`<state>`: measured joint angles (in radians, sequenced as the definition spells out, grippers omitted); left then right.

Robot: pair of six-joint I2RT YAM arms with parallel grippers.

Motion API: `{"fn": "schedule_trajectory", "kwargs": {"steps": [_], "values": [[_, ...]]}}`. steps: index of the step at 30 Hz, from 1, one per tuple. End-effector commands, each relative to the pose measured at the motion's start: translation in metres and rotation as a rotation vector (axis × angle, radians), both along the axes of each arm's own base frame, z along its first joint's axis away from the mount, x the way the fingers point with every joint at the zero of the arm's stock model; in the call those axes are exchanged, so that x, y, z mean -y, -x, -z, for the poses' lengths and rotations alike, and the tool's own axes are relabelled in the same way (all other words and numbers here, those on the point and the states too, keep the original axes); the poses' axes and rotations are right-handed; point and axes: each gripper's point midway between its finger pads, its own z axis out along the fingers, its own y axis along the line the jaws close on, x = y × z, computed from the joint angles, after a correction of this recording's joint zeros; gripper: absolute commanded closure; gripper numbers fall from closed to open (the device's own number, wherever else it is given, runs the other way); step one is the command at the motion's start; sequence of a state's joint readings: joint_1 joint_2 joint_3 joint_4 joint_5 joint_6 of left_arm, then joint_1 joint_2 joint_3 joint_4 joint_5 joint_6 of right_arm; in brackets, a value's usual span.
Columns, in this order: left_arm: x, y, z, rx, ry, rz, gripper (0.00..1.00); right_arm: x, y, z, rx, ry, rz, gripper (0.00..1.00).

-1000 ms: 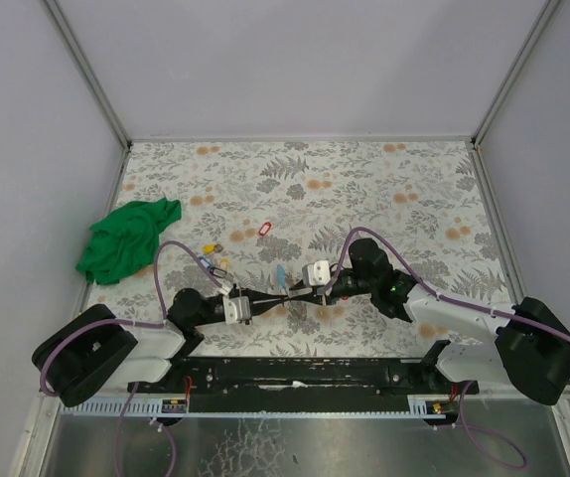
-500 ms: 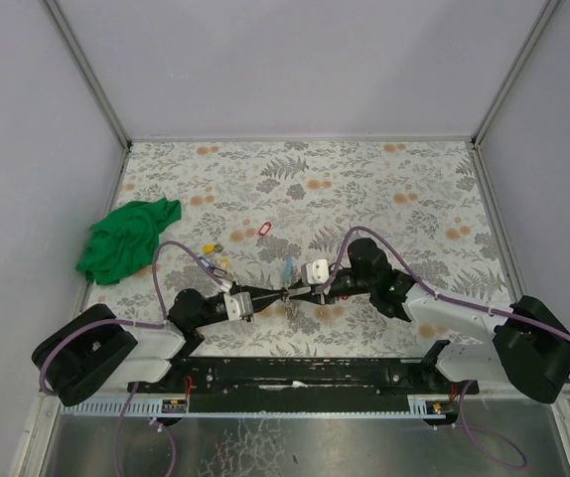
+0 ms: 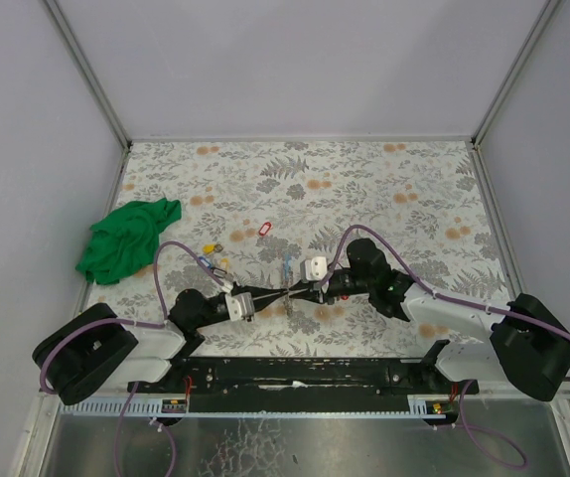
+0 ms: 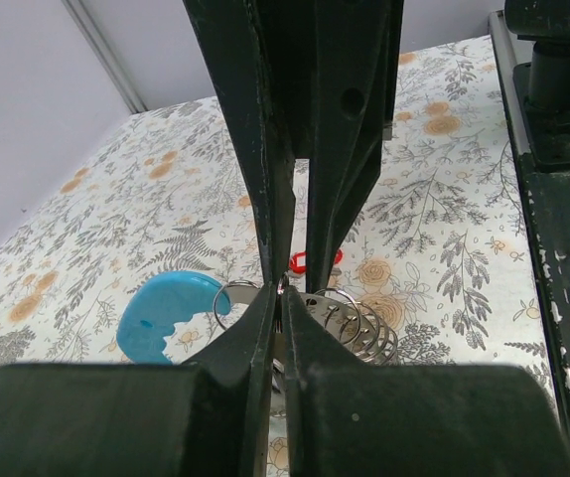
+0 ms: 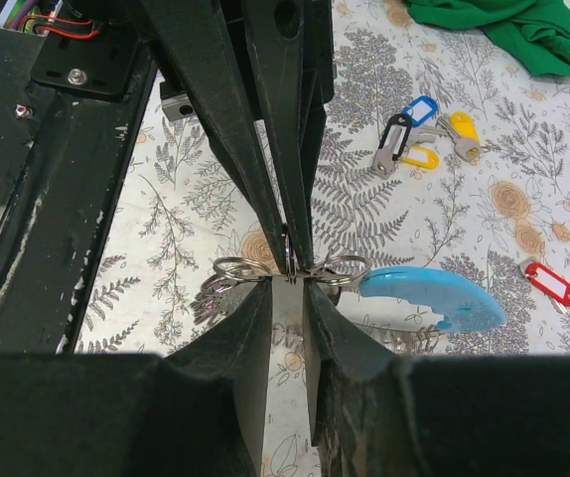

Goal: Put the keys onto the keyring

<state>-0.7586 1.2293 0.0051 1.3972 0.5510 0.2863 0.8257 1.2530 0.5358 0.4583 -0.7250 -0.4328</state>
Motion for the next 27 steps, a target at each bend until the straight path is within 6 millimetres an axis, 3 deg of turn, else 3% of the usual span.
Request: {"fn": "schedule_trajectory", "kwargs": {"steps": [1,18,27], "values": [[0.008,0.011,-0.022,0.095,0.045,0.078,1.00,-0.016,0.016,-0.032,0.063,-0.110,-0.091,0.75],[0.016,0.016,-0.016,0.050,0.031,0.135,1.00,-0.014,0.012,-0.040,0.073,-0.151,-0.045,0.73],[0.007,0.004,-0.039,0.022,0.136,0.064,1.00,-0.009,-0.001,-0.045,0.110,-0.119,0.023,0.68]]}}
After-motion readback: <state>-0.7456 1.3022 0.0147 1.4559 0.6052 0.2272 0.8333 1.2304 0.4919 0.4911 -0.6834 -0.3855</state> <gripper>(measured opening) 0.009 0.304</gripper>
